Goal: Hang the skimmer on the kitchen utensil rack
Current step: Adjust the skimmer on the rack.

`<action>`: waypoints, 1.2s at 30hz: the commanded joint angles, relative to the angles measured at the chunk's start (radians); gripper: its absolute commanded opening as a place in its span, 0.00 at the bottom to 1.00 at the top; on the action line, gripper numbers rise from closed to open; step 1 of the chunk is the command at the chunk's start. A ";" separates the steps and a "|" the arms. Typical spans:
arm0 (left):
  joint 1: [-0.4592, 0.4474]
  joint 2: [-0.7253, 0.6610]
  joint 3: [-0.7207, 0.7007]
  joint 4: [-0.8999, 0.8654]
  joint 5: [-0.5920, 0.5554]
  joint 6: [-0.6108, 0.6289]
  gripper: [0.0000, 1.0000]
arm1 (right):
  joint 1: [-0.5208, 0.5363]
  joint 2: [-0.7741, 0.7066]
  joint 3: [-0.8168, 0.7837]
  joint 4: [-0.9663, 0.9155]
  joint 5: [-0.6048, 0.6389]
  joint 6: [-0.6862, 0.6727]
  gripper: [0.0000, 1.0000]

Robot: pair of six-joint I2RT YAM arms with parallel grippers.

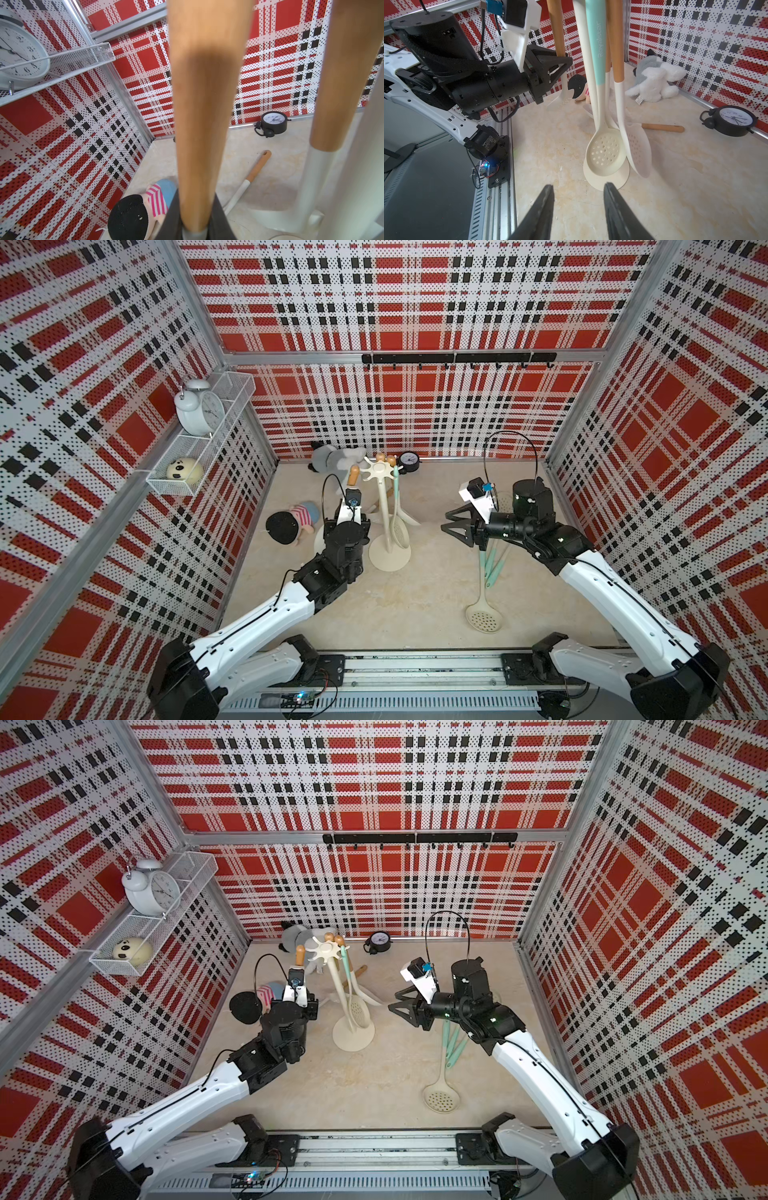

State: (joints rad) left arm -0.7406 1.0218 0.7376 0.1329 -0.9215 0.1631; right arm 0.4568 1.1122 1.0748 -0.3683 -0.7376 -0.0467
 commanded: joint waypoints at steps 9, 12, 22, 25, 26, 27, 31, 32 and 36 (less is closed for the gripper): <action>0.019 0.056 0.067 -0.024 0.020 0.024 0.00 | -0.010 -0.023 -0.003 -0.001 -0.012 -0.003 0.44; 0.004 0.063 0.062 -0.036 0.040 0.022 0.00 | -0.010 -0.024 -0.006 -0.001 -0.010 -0.004 0.44; -0.017 0.100 0.070 -0.104 0.067 0.006 0.00 | -0.011 -0.028 -0.018 0.005 -0.008 -0.006 0.44; -0.017 0.110 0.066 -0.108 0.074 -0.010 0.00 | -0.011 -0.034 -0.021 0.005 -0.005 -0.005 0.44; -0.016 0.109 0.060 -0.110 0.083 -0.023 0.00 | -0.010 -0.035 -0.022 0.003 -0.004 -0.005 0.44; -0.016 0.103 0.052 -0.103 0.097 -0.034 0.00 | -0.011 -0.036 -0.023 0.004 -0.004 -0.006 0.44; -0.016 0.069 0.009 -0.072 0.148 -0.074 0.26 | -0.012 -0.037 -0.028 0.005 0.000 -0.005 0.44; -0.016 0.058 -0.001 -0.065 0.165 -0.082 0.32 | -0.012 -0.038 -0.027 0.005 0.002 -0.007 0.44; -0.011 0.021 -0.035 -0.034 0.212 -0.111 0.53 | -0.012 -0.037 -0.027 0.005 0.004 -0.005 0.44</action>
State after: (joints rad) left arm -0.7498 1.0775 0.7250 0.0883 -0.7647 0.0818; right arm 0.4549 1.0946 1.0573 -0.3691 -0.7387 -0.0475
